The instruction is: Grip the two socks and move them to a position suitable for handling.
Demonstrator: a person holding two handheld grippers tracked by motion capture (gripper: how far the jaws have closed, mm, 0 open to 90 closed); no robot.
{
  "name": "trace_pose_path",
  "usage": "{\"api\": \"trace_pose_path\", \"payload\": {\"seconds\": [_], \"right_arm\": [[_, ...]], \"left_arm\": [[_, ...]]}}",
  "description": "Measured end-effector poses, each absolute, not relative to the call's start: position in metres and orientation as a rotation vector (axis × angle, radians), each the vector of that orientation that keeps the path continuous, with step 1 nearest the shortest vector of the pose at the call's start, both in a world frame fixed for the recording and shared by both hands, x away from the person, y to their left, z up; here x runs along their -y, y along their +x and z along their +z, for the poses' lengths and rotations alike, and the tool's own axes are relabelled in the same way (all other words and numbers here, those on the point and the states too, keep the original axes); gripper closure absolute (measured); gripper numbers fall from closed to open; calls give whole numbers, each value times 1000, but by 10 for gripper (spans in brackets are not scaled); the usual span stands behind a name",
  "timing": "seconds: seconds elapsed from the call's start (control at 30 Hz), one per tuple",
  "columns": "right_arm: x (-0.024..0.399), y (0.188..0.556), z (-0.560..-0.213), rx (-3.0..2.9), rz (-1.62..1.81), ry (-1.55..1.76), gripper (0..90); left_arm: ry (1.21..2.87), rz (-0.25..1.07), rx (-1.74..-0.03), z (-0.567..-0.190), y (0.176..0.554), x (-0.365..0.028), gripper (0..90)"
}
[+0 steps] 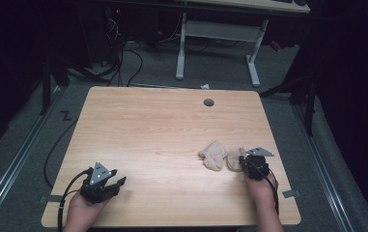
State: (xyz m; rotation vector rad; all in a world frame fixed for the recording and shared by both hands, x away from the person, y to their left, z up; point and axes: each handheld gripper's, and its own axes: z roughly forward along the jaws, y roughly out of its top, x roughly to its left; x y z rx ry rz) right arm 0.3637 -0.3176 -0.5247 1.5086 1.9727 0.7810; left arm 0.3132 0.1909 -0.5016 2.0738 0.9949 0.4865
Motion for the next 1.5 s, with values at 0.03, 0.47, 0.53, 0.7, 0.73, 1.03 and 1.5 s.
{"api": "trace_pose_path", "payload": {"seconds": [0.03, 0.47, 0.53, 0.7, 0.73, 1.03, 1.5], "right_arm": [[319, 364, -524, -1976, 788, 1517, 897], [318, 354, -524, -1991, 772, 1497, 898], [318, 352, -524, -1992, 774, 1498, 898], [319, 340, -524, -2005, 787, 1492, 897], [319, 340, -524, -2005, 787, 1492, 897], [317, 318, -522, -2041, 799, 1480, 894], [291, 296, -520, -2134, 822, 1412, 883]], "left_arm": [[2073, 489, -993, -501, 313, -191, 544], [2093, 478, -924, -500, 313, -176, 527], [2096, 476, -912, -500, 314, -173, 527], [2114, 469, -878, -501, 317, -162, 526], [2114, 469, -878, -501, 317, -162, 526], [2115, 451, -855, -502, 325, -149, 523], [2130, 424, -811, -503, 333, -132, 513]]}}
